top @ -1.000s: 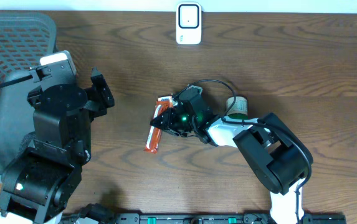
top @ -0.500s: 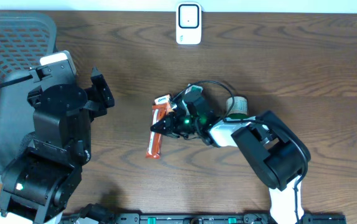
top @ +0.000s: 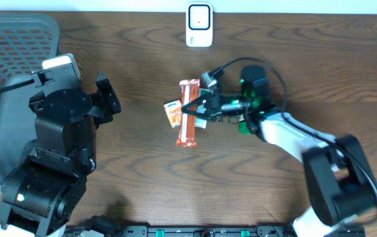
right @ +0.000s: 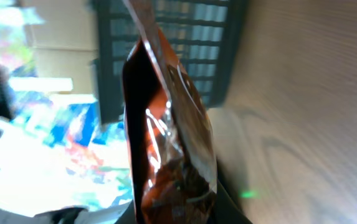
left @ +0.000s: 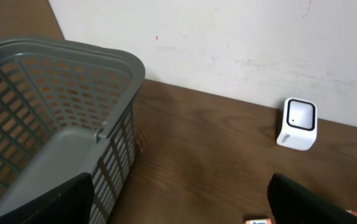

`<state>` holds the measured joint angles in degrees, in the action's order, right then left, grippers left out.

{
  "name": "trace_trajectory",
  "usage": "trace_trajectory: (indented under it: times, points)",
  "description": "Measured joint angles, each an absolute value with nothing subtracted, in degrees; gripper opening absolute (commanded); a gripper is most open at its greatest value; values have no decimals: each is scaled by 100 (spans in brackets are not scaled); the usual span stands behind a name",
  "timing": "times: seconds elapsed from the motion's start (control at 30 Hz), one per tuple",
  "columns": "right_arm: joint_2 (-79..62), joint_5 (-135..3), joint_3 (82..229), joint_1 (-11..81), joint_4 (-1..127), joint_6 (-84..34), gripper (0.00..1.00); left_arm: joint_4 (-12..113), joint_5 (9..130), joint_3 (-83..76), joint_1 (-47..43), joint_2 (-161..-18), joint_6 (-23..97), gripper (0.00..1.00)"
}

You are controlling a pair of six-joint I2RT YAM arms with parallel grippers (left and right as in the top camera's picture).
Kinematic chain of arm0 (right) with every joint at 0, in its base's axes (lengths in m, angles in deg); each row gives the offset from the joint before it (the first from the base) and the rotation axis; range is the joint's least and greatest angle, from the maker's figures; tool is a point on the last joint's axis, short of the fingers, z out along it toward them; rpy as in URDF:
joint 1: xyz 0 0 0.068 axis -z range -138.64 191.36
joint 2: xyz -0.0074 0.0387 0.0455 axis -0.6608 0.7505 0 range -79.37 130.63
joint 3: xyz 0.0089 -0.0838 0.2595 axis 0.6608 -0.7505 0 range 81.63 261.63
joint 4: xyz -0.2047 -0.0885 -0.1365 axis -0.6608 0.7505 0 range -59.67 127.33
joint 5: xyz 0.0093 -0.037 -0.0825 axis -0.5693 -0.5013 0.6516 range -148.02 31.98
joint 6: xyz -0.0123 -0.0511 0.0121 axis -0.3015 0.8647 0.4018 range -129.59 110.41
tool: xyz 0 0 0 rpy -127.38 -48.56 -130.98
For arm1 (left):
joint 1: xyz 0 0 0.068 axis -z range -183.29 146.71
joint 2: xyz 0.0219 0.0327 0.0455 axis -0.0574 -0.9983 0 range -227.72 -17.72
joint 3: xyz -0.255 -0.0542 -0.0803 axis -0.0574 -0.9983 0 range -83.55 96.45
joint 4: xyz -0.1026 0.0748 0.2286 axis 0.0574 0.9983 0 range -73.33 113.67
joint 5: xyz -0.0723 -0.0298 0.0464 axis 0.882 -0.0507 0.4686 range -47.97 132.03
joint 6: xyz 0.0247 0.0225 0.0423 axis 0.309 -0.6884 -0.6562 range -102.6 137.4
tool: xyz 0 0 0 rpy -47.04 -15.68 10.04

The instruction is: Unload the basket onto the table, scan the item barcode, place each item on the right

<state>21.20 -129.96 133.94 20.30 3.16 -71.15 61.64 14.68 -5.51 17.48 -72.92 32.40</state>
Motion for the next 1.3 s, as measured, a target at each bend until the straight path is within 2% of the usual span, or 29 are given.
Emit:
trace_trajectory:
  times: [0.23, 0.77, 0.83, 0.97, 1.07, 1.17, 1.3]
  points:
    - [1366, -13306, 13394, 2100, 311, -7574, 3, 6167, 1468, -551, 1748, -7292, 3240, 89]
    - [964, -13687, 13394, 2100, 324, -7926, 8, 6167, 1468, -551, 1748, -7292, 3240, 89]
    - [964, -13641, 13394, 2100, 324, -7683, 6, 6167, 1468, -551, 1748, -7292, 3240, 89]
    - [960, -13162, 13396, 2144, 512, -6455, 8, 6167, 1468, -551, 1748, -7292, 3240, 89]
    - [960, -12371, 13394, 2170, 958, -5517, 8, 6167, 1468, -551, 1748, -7292, 3240, 89]
    - [960, -11287, 13394, 2166, 1592, -4691, 1, 6164, 1468, -551, 1748, -7292, 3240, 89]
    - [960, -9984, 13396, 2168, 2200, -3906, 2, 6164, 1468, -551, 1748, -7292, 3240, 89]
